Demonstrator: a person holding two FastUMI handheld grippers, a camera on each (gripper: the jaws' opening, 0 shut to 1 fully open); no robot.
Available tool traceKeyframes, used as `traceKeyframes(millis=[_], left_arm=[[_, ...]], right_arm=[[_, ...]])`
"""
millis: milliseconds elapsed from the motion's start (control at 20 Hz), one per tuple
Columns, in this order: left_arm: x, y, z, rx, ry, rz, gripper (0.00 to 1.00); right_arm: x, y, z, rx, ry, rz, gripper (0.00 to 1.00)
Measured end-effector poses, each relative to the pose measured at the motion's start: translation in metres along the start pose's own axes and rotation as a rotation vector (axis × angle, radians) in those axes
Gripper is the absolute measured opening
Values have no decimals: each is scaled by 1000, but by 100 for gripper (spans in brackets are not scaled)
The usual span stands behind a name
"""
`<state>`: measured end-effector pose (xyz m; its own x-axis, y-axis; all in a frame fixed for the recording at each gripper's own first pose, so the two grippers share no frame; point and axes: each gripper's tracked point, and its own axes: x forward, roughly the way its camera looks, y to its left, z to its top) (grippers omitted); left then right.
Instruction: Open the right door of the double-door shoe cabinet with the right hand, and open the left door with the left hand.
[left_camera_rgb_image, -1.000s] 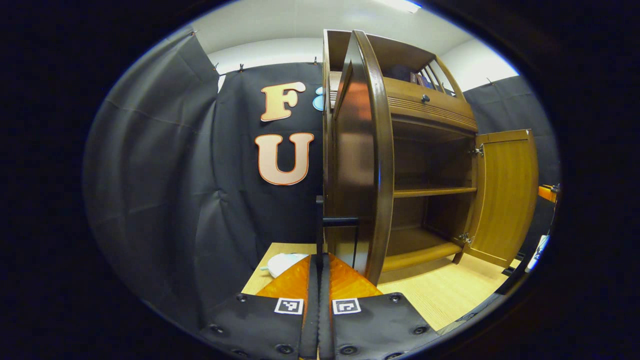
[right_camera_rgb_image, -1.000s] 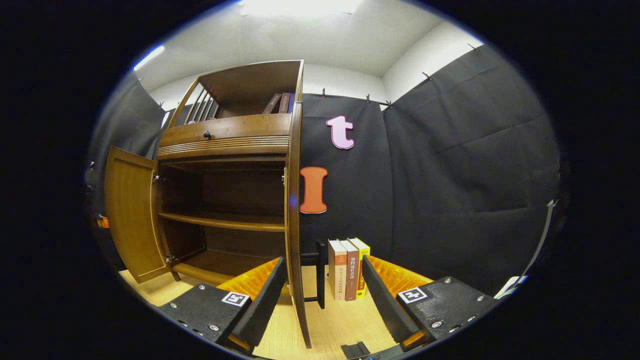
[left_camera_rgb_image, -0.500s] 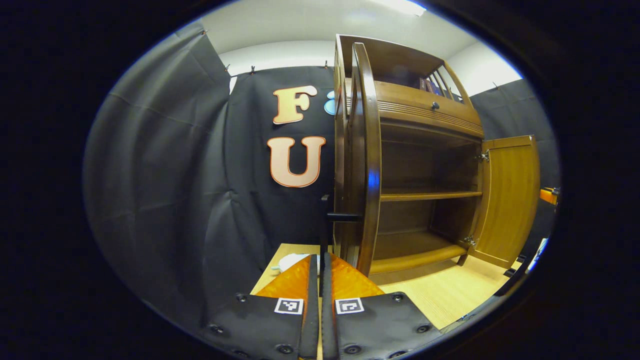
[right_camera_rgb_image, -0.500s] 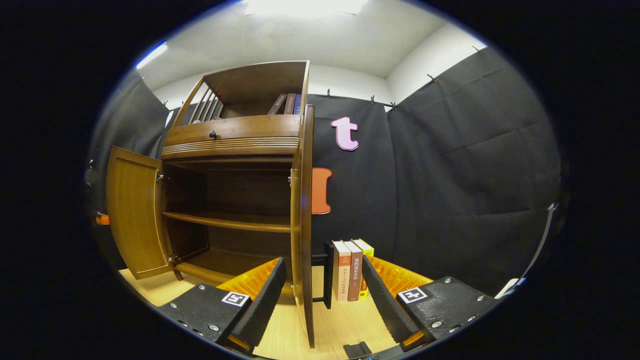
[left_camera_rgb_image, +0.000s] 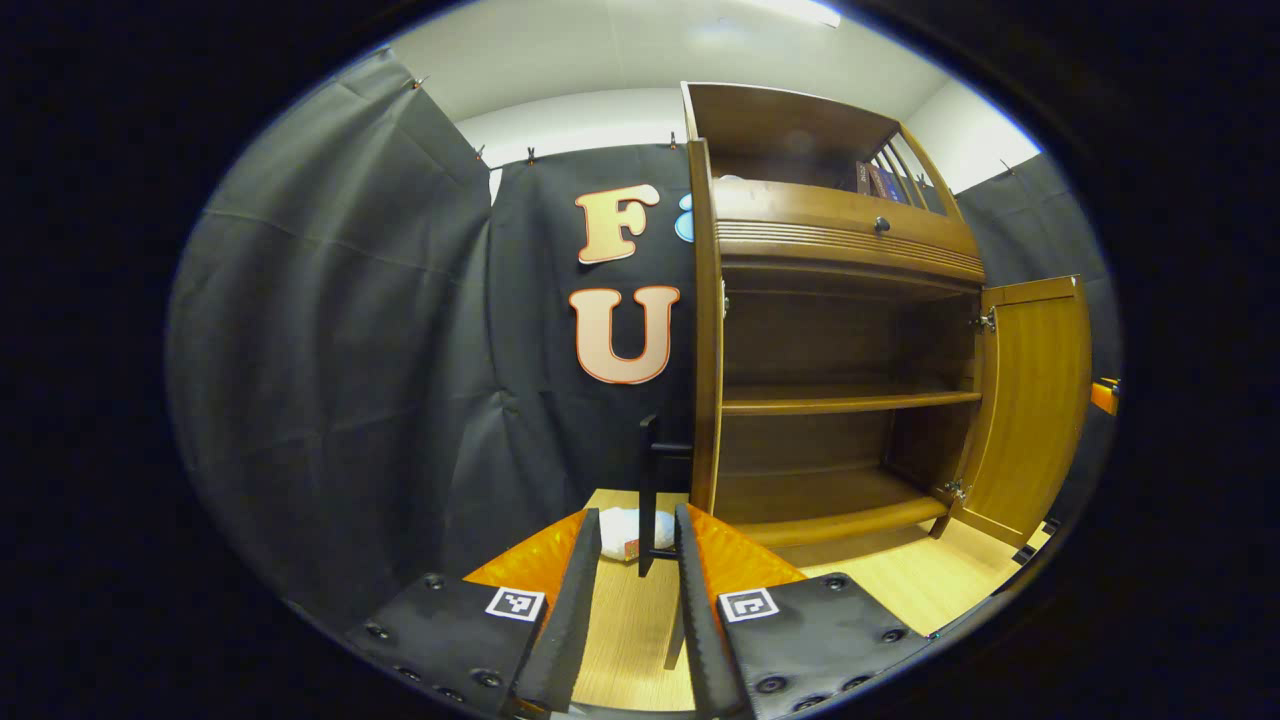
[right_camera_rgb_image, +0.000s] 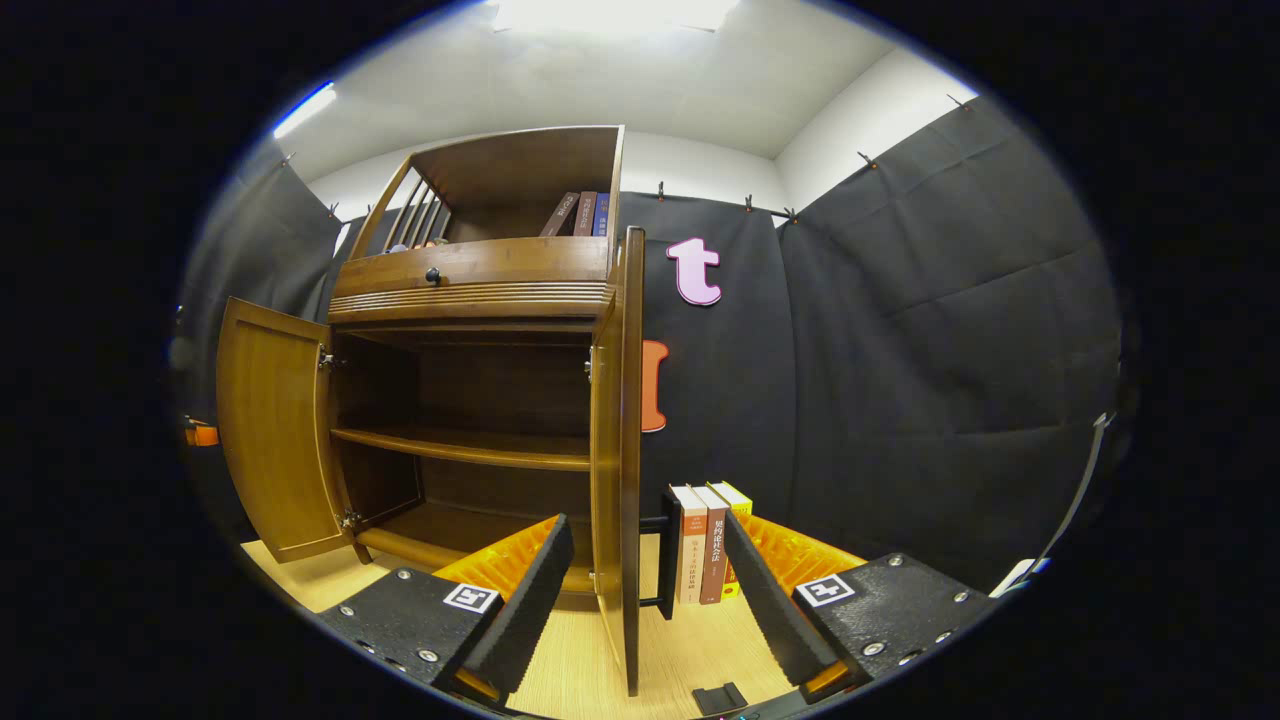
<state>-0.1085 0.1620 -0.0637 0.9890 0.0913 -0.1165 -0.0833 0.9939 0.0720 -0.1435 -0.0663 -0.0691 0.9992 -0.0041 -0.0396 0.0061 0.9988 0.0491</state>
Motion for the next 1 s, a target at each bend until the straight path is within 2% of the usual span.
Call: traceKeyframes(millis=[100, 350, 500, 550, 600, 650, 900, 950, 1000], left_arm=[[-9, -14, 17, 29, -36, 7, 48], [-17, -41, 58, 47, -88, 45, 90], [-9, -66, 70, 1, -85, 25, 94], [-6, -75, 75, -15, -87, 10, 95], [-3, -84, 81, -18, -94, 1, 95], [0, -90, 87, -7, -105, -2, 95], [23, -131, 105, 2, -120, -45, 95], [27, -137, 110, -4, -133, -51, 95], [30, -143, 115, -11, -144, -57, 94]], right_arm=[[1, 5, 7, -10, -3, 4, 93], [3, 21, 35, -52, -20, 20, 93], [3, 37, 55, -51, -36, 52, 93], [9, 40, 54, -46, -41, 65, 97], [9, 46, 60, -41, -46, 77, 93], [9, 52, 66, -38, -49, 86, 92], [12, 73, 89, -2, -76, 117, 93], [16, 74, 93, 0, -81, 117, 97], [18, 75, 95, 0, -85, 115, 97]])
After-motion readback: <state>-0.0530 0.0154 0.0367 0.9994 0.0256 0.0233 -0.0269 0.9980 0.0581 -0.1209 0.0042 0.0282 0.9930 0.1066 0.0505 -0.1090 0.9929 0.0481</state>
